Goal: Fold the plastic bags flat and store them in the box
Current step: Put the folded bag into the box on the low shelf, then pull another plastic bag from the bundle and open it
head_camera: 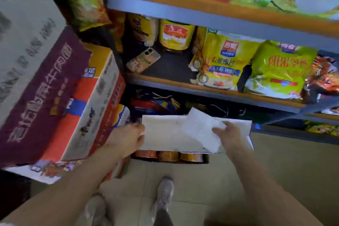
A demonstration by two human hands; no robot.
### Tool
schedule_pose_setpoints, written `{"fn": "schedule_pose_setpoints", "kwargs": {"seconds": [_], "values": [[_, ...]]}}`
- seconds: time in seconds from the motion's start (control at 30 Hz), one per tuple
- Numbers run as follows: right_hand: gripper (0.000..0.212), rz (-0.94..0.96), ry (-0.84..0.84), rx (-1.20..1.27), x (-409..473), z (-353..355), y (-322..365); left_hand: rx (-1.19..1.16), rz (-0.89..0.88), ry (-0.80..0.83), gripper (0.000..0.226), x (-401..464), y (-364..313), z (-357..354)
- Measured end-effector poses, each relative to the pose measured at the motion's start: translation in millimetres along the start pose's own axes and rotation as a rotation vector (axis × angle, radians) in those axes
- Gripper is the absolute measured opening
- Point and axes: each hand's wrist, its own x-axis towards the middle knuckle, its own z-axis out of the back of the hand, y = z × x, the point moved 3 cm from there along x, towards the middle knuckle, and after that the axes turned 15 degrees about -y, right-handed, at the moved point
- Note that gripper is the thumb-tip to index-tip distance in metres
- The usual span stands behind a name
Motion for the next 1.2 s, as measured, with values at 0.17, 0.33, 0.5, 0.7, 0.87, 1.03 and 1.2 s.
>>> {"fn": "schedule_pose_setpoints", "kwargs": {"seconds": [0.17, 0.33, 0.5, 0.7, 0.87, 1.03, 1.2], "values": [[0.037, -0.105, 0.204, -0.088, 69, -91, -62, -0.035, 0.097, -0.155, 0.033, 45, 4, -57], [0.027, -0.087, 0.270, -0.288, 101, -163, -99, -0.025, 0.003, -0.361, 0.037, 63, -1, -81], [0.043, -0.086, 0.179, -0.272, 116, -181, -113, -0.072, 0.054, -0.290, 0.029, 63, 3, -102], [0.019, 0.124, 0.393, -0.356, 73, -146, -57, 0.014, 0.151, -0.058, 0.032, 48, -4, -66], [0.024, 0.547, 0.501, -0.280, -6, -80, 55, 0.024, 0.143, -0.129, 0.033, 21, -11, 32], [0.011, 0.871, 0.405, -0.016, -102, -4, 189, 0.093, 0.040, -0.448, 0.032, -28, -25, 183], [0.009, 1.177, 0.367, 0.069, -190, 34, 297, 0.127, 0.018, -0.803, 0.043, -82, -2, 313]]}}
